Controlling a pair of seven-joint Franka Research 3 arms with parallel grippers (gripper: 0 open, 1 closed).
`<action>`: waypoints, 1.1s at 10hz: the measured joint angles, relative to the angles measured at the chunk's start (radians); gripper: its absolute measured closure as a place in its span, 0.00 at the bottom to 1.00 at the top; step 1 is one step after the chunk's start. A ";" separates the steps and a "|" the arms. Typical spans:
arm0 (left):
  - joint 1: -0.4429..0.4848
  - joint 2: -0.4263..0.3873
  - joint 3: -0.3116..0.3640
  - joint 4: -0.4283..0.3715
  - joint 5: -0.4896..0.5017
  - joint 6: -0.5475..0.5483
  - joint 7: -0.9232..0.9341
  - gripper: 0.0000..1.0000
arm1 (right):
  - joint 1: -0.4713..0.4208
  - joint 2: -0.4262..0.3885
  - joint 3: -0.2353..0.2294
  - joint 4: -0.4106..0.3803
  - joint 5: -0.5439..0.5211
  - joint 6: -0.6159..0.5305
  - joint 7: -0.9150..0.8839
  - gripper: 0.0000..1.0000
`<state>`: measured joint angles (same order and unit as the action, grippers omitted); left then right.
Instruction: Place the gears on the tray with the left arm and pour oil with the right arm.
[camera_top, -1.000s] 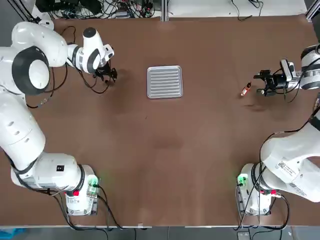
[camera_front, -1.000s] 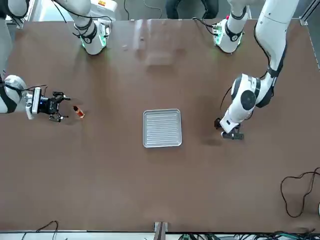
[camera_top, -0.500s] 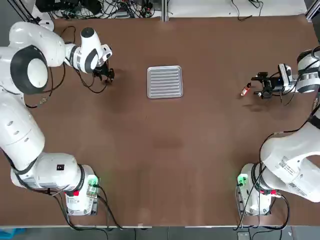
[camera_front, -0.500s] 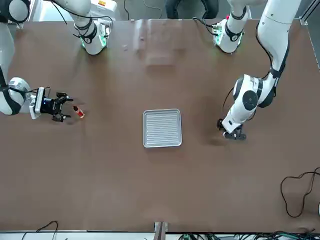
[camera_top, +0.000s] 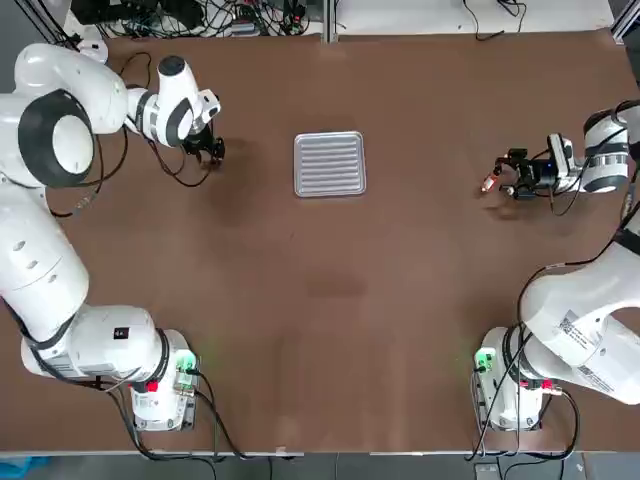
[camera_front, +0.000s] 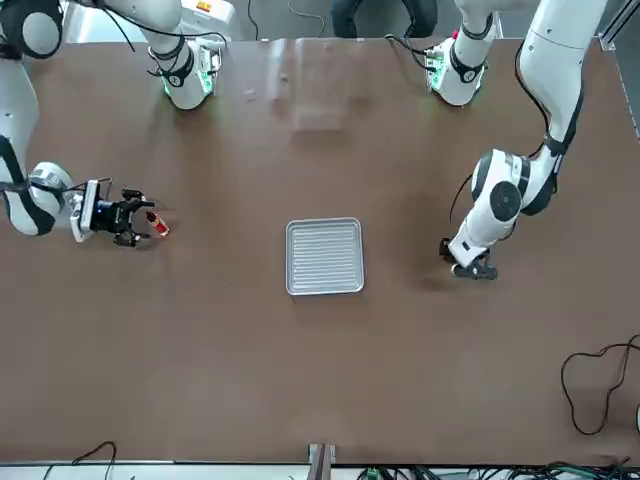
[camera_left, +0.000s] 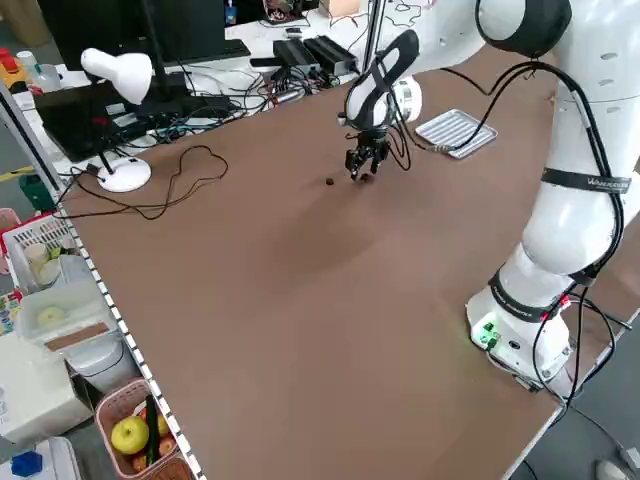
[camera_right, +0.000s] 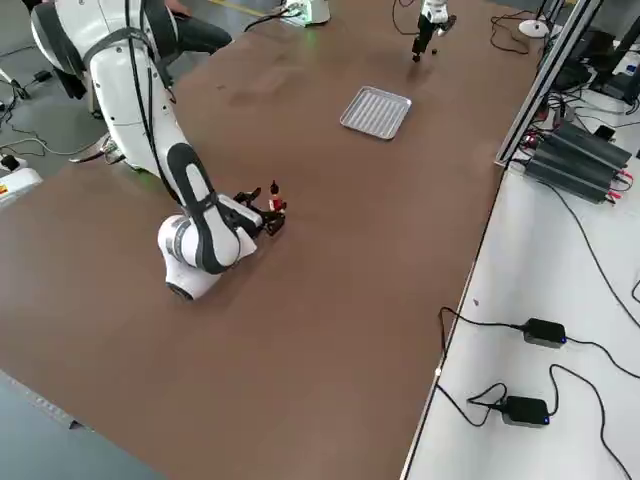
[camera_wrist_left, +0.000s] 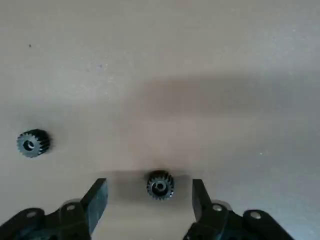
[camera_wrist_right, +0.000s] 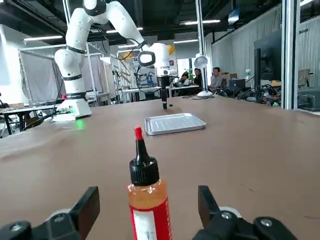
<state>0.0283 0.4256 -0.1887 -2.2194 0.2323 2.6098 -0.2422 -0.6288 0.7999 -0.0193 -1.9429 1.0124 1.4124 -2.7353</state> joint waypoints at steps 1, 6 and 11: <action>0.000 0.000 0.000 -0.001 0.000 0.000 0.000 0.27 | 0.004 0.004 0.004 0.000 0.007 0.000 -0.001 0.12; 0.000 0.000 0.000 -0.004 0.000 0.000 0.000 0.40 | 0.014 0.034 0.008 0.000 0.009 0.000 -0.003 0.21; 0.000 0.012 0.000 -0.006 0.000 0.018 -0.017 0.44 | 0.014 0.037 0.008 0.000 0.010 0.000 -0.007 0.39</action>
<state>0.0279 0.4379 -0.1890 -2.2256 0.2323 2.6280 -0.2597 -0.6153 0.8371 -0.0115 -1.9425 1.0224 1.4121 -2.7418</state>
